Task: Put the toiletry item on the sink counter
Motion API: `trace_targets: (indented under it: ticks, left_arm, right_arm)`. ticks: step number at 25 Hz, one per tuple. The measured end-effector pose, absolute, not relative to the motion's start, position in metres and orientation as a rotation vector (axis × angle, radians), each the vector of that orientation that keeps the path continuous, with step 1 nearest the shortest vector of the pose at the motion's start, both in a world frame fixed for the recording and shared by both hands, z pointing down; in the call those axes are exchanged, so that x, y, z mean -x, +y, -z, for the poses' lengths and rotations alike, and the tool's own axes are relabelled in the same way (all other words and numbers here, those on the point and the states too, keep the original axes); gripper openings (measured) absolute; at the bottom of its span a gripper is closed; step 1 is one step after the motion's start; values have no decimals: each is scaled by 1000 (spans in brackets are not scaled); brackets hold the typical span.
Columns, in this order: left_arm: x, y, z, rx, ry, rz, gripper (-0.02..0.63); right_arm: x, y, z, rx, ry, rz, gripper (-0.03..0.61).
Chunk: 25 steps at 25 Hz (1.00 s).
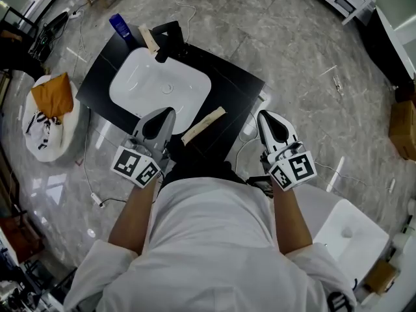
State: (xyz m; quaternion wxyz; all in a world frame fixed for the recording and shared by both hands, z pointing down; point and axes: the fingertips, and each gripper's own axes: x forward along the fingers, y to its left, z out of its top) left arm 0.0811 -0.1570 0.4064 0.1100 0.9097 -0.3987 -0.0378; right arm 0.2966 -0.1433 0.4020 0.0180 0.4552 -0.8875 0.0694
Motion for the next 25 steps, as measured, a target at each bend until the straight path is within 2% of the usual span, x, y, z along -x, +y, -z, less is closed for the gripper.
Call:
trace_targets:
  ticks: [25]
  left_arm:
    - [-112,-151,-432,-2676,-1051,15,17]
  right_arm:
    - [-306,-132,-401,-1345,-2775,-235,14]
